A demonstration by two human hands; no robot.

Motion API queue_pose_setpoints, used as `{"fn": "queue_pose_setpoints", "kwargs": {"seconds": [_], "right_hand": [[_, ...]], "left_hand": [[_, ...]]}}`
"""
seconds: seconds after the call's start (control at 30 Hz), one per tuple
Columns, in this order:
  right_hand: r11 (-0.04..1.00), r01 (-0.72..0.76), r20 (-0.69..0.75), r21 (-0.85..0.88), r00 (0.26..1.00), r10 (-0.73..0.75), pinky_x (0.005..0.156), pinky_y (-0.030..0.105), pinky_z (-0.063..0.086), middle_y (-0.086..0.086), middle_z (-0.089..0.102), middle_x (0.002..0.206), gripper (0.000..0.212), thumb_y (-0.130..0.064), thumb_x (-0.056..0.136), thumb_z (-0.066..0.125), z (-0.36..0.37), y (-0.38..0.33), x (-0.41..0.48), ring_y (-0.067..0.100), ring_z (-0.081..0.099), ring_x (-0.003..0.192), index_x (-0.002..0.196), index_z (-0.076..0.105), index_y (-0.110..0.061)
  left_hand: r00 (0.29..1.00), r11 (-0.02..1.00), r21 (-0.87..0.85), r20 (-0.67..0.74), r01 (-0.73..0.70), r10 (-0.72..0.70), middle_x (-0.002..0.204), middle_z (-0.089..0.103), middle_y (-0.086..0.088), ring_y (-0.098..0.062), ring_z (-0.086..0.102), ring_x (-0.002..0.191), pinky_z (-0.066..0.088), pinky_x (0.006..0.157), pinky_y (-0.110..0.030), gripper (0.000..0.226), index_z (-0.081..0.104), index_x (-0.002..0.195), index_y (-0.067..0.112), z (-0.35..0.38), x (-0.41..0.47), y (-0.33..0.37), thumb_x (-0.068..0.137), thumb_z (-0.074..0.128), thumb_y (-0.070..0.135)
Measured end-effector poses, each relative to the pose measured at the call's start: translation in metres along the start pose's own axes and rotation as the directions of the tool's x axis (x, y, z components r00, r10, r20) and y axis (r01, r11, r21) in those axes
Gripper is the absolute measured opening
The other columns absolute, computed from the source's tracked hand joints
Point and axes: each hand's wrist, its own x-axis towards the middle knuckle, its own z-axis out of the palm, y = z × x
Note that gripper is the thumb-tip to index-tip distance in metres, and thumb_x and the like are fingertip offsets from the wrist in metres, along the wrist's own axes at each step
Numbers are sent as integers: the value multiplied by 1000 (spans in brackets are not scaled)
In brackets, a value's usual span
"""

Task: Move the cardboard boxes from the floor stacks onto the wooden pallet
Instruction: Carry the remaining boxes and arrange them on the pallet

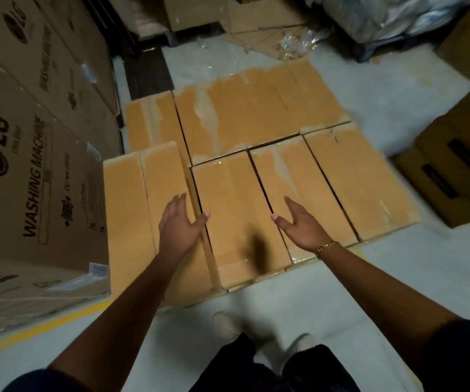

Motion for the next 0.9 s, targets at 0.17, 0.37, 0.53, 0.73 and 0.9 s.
{"fn": "queue_pose_setpoints", "kwargs": {"seconds": [0.17,0.37,0.53,0.73,0.9], "right_hand": [[1000,-13,-127,7,992,14,121,36,24,0,23,168,76,-55,101,50,-77,52,-32,19,24,153,162,19,-22],[999,-50,-234,7,971,50,123,38,24,-2,23,168,74,-56,102,47,-175,149,-89,17,22,154,162,20,-23],[991,-129,-328,35,935,133,122,38,24,-4,25,167,72,-59,102,46,-257,235,-139,16,24,153,162,23,-25],[964,-231,-410,134,872,266,121,38,25,-5,26,166,72,-63,100,43,-326,317,-194,16,26,152,161,24,-29],[933,-290,-448,211,820,356,122,39,27,-5,28,166,72,-65,100,42,-374,379,-220,18,28,151,161,25,-31]], "left_hand": [[982,986,8,99,-164,162,167,24,-4,-25,21,153,24,122,-47,84,24,161,21,47,3,115,95,56,63],[929,952,-18,217,-305,301,168,21,0,-23,19,154,20,121,-46,82,21,161,26,127,-34,257,96,54,62],[850,906,-77,321,-416,418,168,21,1,-23,19,153,21,121,-44,80,21,161,27,192,-75,374,96,55,60],[722,818,-112,413,-564,554,167,25,3,-20,21,152,24,119,-43,77,26,159,27,254,-101,486,96,56,59],[654,775,-117,467,-621,595,166,26,3,-19,21,152,22,117,-41,76,28,159,27,309,-107,571,96,56,60]]}}
